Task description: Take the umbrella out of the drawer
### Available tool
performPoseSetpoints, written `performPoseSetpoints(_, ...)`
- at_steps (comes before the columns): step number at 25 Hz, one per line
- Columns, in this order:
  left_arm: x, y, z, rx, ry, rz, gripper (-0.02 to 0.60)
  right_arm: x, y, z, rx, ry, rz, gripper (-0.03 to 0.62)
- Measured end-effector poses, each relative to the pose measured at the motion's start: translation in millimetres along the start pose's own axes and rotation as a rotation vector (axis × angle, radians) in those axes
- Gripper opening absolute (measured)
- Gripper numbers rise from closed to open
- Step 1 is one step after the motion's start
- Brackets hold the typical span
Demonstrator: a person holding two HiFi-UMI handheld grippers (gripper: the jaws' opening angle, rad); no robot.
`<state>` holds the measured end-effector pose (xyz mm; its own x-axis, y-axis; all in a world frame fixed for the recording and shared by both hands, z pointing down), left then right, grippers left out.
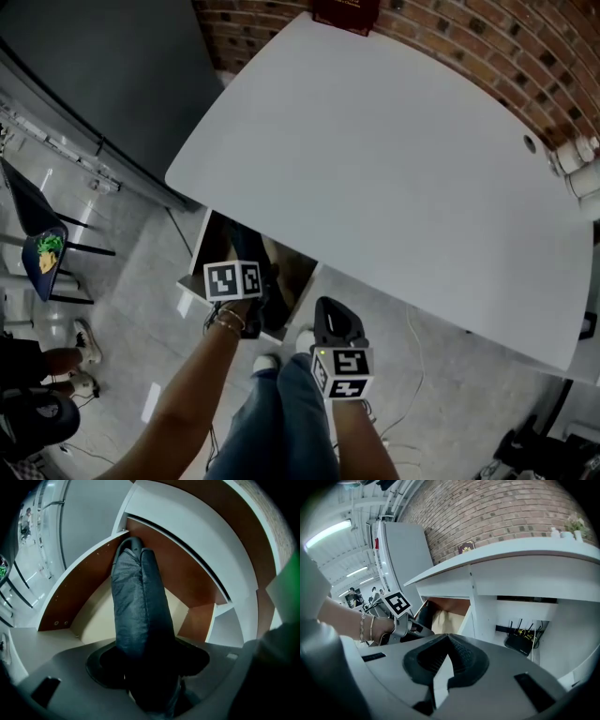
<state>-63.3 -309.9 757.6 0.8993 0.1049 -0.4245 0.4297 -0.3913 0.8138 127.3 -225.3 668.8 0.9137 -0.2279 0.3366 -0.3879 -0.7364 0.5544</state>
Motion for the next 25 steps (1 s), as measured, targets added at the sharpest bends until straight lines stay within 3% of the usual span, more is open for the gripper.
performPoseSetpoints(25, 1, -94, -23, -0.008, -0.021, -0.011, 0.27, -53, -45, 39, 0.021, -0.068, 0.017, -0.008)
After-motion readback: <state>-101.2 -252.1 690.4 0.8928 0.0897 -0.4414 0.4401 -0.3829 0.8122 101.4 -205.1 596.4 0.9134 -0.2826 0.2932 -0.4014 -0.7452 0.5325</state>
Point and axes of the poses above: the fingertips, and each gripper's own axes: y forward along the fingers, x to its right, z out of its top, the point moved 7 cm from there along -y, backward along the fingers, and after that the axes turned 9 degrees about y, right-handed, at the moved point
